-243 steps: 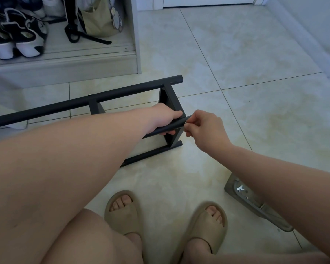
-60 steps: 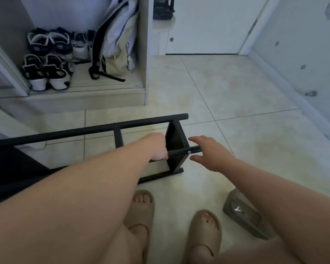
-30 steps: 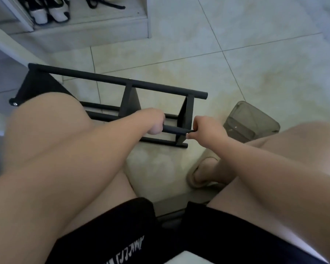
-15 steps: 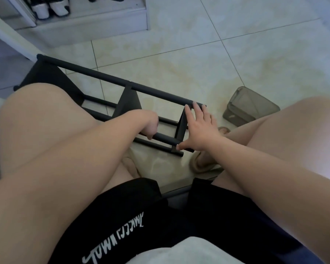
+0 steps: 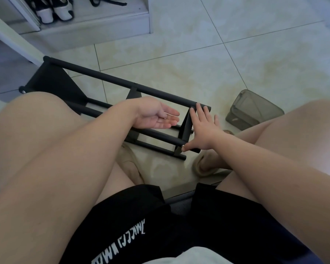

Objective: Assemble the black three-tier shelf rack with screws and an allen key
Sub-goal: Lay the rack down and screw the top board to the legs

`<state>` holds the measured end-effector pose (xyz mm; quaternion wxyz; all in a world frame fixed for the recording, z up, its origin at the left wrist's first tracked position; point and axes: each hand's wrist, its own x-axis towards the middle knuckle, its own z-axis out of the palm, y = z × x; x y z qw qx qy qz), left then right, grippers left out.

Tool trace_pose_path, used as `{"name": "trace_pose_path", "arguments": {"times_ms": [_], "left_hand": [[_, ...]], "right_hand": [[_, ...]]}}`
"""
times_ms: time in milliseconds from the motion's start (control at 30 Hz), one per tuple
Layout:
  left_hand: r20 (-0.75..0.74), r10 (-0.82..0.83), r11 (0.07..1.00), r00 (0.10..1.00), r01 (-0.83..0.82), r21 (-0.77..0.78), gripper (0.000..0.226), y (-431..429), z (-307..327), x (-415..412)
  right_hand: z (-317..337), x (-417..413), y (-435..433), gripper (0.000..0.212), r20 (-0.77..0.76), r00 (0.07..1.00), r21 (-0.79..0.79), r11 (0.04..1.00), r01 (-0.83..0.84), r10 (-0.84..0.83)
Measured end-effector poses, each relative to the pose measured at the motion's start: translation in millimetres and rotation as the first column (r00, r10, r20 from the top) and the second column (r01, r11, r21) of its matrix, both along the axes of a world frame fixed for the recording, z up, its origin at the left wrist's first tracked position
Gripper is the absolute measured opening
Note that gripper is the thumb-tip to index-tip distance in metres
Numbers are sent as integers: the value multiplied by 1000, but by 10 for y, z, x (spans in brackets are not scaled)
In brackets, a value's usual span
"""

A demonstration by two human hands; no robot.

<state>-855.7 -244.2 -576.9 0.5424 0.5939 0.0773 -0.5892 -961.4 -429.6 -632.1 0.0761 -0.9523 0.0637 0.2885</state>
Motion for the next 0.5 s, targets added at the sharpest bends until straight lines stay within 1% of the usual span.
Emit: {"name": "trace_pose_path", "arguments": {"times_ms": [100,167,233,400,500], "left_hand": [[1,8,999,1000,-8,-46,30,-13,8,-7],[19,12,999,1000,-11,-49,20,-29,2,-18],[46,6,999,999,-5,-34,16,-50,-12,-25],[166,-95,993,982,81,87,26,-108,-48,-24],[177,-106,992,979,91,90,29,-119,-88,-19]], "right_hand": [[-10,11,1,151,-10,1000,9,1000,7,-7],[-12,12,2,151,-14,1000,19,1000,15,-15],[-10,15,0,151,-18,1000,20,1000,17,-16],[-8,21,8,152,-28,999,26,999,19,-18],[-6,18,11,152,-29,999,25,999,24,-23]]}}
